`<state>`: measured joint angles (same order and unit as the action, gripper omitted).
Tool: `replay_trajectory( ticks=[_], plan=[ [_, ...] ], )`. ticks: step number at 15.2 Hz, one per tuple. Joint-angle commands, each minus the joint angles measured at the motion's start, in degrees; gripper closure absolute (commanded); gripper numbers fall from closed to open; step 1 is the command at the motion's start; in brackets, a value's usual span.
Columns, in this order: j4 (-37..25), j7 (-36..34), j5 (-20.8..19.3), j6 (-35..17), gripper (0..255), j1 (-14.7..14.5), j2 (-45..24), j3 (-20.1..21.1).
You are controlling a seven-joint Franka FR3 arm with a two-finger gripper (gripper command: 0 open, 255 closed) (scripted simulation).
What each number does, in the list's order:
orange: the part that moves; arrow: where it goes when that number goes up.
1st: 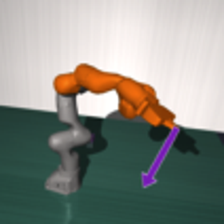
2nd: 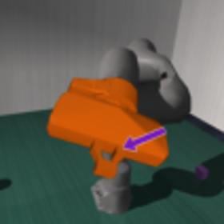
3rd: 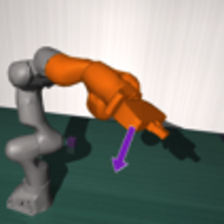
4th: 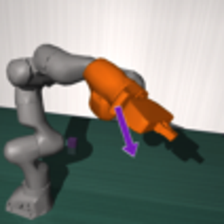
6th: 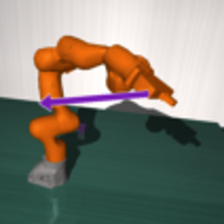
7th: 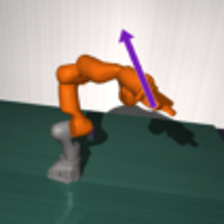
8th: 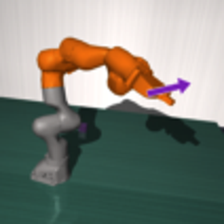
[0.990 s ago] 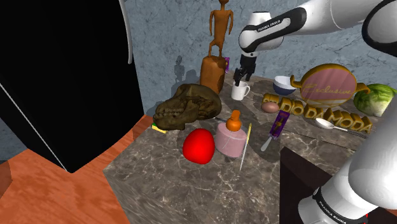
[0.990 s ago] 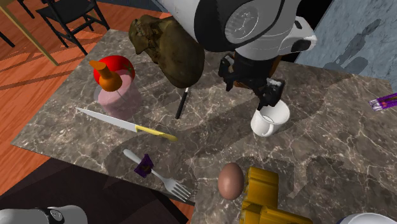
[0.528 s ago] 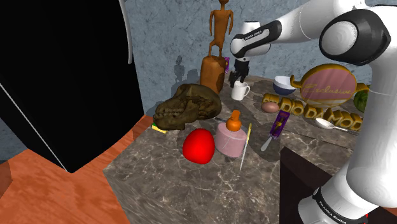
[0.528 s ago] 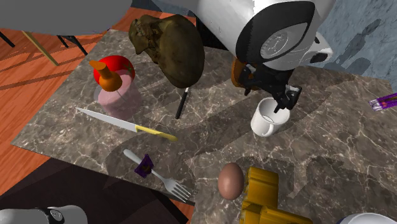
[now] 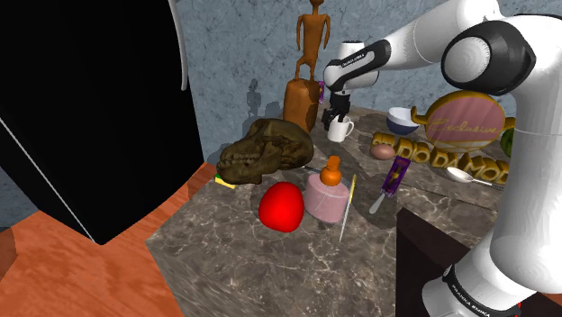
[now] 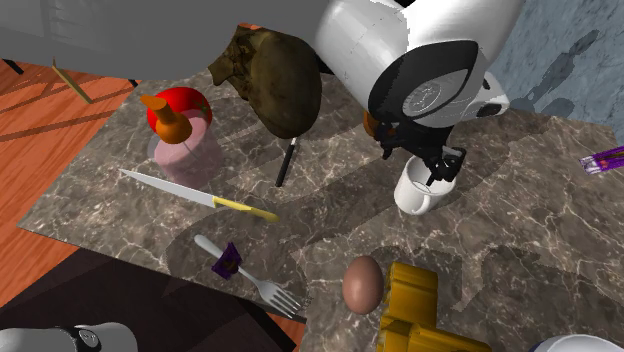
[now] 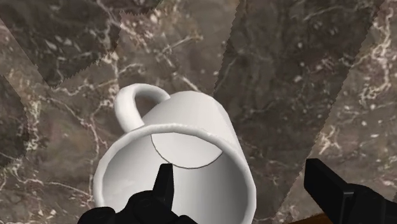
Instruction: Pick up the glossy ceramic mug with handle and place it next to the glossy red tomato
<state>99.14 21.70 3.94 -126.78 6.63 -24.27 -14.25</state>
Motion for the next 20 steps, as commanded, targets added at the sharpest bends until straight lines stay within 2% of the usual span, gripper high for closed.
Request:
replay_trajectory(
  ticks=[1,5,6,15,20],
  plan=[
    [0.12,-0.01,0.01,-0.15,0,-0.01,-0.01,0.01],
    [0.11,-0.01,0.01,-0.14,0,-0.01,-0.01,0.01],
    [0.11,-0.01,0.01,-0.14,255,-0.01,-0.01,0.01],
    [0.12,-0.01,0.01,-0.15,255,-0.01,-0.01,0.01],
    [-1.47,-0.2,-0.47,3.04,255,-0.16,1.64,-0.23]
  ],
)
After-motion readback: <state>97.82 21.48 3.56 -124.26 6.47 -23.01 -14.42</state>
